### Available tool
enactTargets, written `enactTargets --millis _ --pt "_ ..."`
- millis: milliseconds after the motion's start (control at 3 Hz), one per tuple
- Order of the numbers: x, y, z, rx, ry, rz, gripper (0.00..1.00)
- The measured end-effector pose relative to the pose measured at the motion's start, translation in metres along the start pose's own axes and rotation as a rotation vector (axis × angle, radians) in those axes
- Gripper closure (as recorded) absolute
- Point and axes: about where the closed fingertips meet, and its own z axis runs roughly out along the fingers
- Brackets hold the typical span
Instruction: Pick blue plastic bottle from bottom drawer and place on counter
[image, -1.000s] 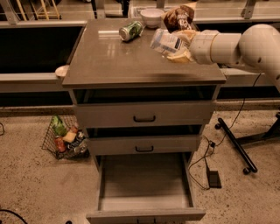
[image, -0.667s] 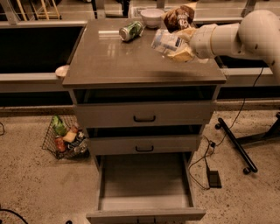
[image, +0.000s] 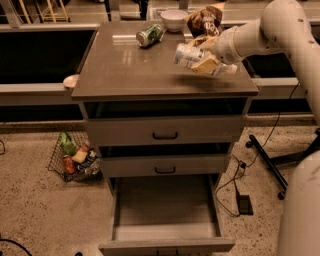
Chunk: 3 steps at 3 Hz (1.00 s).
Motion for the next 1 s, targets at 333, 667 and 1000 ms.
enactTargets --millis 333,667,1000 --pt "0.016 -0.007 0.011 -0.035 0.041 0.031 1.00" --pt "0.026 -0.017 0.016 -0.036 0.059 0.051 0.82" --pt "0.032 -0.027 0.022 -0.016 0.060 0.056 0.59"
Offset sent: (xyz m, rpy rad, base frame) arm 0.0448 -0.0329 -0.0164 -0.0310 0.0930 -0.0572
